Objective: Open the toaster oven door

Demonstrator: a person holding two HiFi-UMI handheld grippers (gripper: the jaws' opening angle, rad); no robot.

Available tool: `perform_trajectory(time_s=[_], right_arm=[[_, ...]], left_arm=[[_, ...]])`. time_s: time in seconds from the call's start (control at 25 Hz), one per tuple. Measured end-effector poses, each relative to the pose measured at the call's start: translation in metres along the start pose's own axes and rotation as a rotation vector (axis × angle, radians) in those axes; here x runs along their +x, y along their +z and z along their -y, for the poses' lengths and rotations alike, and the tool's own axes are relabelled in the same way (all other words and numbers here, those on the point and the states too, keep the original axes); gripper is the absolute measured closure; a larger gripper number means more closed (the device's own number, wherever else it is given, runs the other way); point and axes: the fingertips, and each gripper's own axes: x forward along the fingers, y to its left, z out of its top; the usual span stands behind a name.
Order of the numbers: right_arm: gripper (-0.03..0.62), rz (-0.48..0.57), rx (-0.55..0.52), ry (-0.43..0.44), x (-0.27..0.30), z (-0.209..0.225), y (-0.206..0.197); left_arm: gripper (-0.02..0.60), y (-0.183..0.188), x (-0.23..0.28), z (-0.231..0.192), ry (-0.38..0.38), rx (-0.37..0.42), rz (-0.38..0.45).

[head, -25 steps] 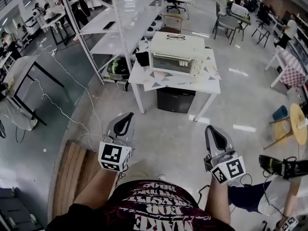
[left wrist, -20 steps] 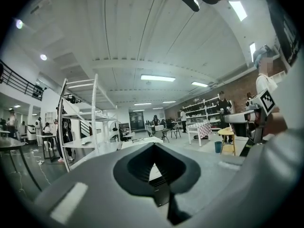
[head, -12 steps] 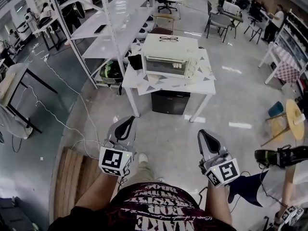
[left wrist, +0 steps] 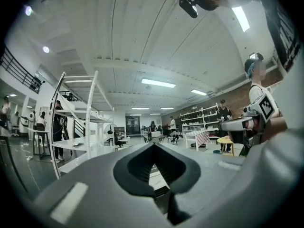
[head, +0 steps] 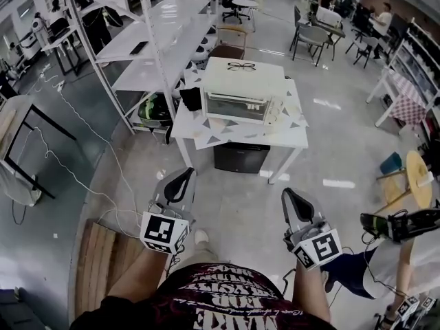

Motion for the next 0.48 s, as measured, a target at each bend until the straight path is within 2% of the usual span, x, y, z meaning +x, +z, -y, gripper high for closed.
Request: perform_trajectory(time_s=[0.48], right_arm=[[0.568, 0.0, 0.003, -0.005, 0.064, 0.021, 0.005]], left_arm=[[0.581, -0.003, 0.036, -0.053, 0.006, 0.02, -0.019]])
